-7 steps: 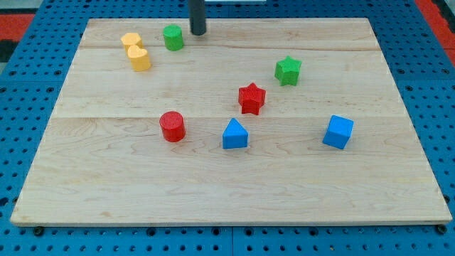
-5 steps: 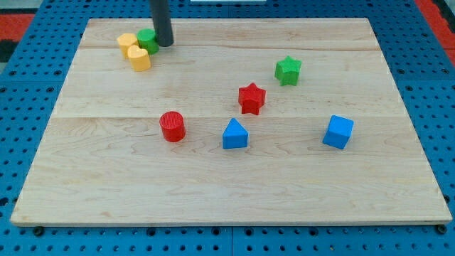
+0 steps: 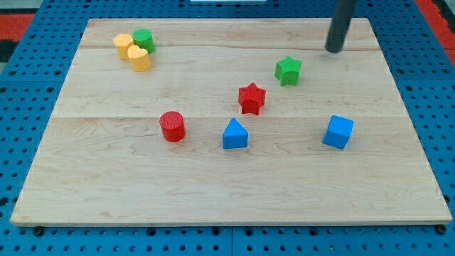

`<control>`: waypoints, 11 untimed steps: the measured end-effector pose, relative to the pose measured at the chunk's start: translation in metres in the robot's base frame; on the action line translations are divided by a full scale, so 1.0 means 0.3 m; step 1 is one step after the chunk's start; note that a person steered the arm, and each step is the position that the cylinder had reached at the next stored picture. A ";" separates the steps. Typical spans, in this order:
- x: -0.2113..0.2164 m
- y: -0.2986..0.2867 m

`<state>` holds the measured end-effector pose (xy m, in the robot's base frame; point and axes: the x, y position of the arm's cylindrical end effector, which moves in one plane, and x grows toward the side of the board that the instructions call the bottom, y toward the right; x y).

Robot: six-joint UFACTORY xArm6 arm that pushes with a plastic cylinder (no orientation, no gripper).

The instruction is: Move green star into yellow heart and green circle

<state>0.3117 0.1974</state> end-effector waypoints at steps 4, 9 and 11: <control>0.243 -0.174; 0.163 -1.039; 0.074 -1.126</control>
<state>0.3339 -0.1405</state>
